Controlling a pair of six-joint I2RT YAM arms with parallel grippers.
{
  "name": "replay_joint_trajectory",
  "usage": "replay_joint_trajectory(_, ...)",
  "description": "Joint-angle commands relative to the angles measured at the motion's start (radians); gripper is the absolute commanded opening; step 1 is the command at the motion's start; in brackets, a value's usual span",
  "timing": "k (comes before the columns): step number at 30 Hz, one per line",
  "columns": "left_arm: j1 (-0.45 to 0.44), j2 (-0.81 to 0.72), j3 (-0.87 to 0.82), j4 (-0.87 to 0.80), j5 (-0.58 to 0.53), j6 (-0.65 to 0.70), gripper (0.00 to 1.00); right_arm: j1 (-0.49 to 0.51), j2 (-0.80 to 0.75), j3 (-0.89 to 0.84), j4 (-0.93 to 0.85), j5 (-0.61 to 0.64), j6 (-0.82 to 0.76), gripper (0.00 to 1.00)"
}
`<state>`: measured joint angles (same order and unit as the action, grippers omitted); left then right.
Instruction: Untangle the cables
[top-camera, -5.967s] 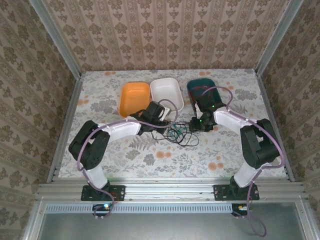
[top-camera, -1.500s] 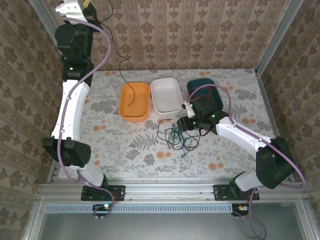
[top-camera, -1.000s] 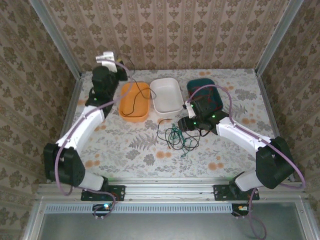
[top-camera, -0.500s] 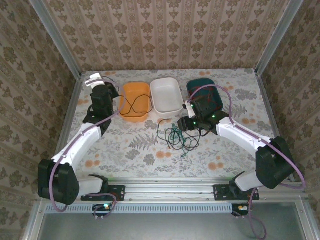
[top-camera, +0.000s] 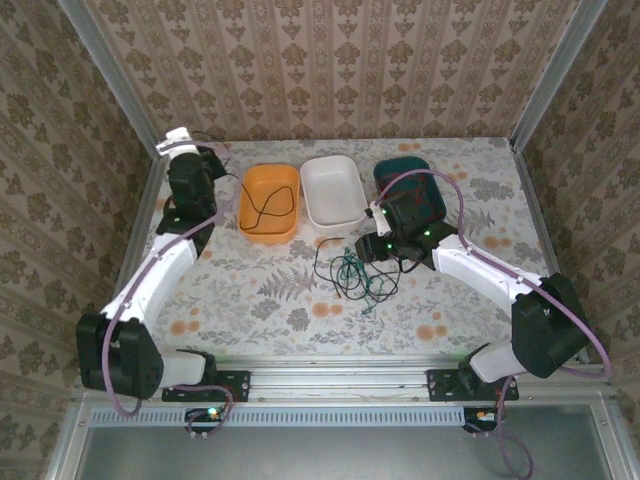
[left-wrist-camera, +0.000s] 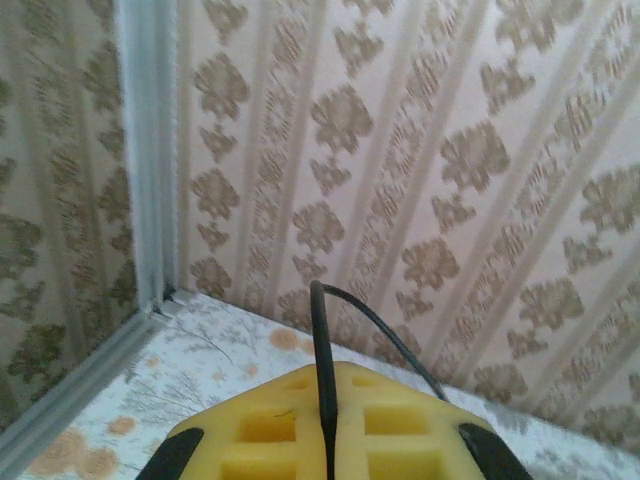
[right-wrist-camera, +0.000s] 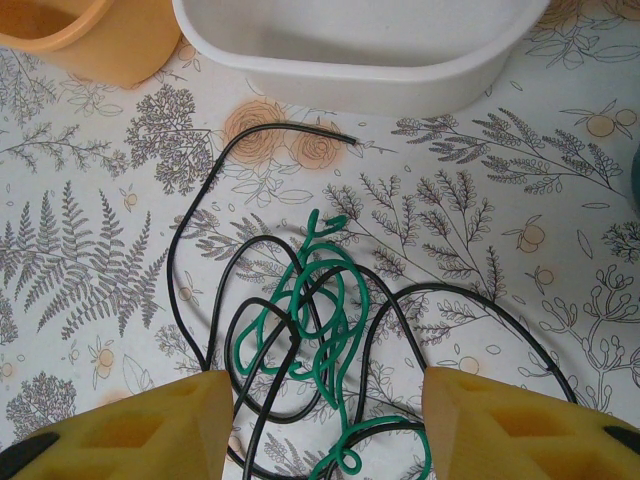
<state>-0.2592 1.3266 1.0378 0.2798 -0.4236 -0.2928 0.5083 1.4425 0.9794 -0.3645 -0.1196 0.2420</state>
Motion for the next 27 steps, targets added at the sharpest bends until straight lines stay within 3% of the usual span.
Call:
replay_joint_trajectory(1, -0.053, 0.086, 0.049, -0.050, 0.013, 0.076, 0.00, -0.003, -0.008, -0.008, -0.002, -0.010, 0.000, 0.54)
replay_joint_trajectory(4, -0.081, 0.150, 0.093, -0.061, -0.050, 0.106, 0.00, -0.004, -0.014, -0.010, -0.002, -0.005, -0.003, 0.54)
replay_joint_trajectory(12, -0.076, 0.267, 0.204, -0.172, -0.057, 0.076, 0.00, -0.004, -0.025, -0.027, -0.002, 0.006, -0.001, 0.54)
replay_joint_trajectory(19, -0.030, 0.151, 0.136, -0.079, -0.047, 0.016, 0.00, -0.004, -0.035, -0.033, 0.000, 0.010, -0.005, 0.54)
replay_joint_trajectory(27, -0.012, 0.118, 0.166, -0.079, -0.190, 0.227, 0.00, -0.004, -0.021, -0.030, 0.013, 0.001, -0.003, 0.54)
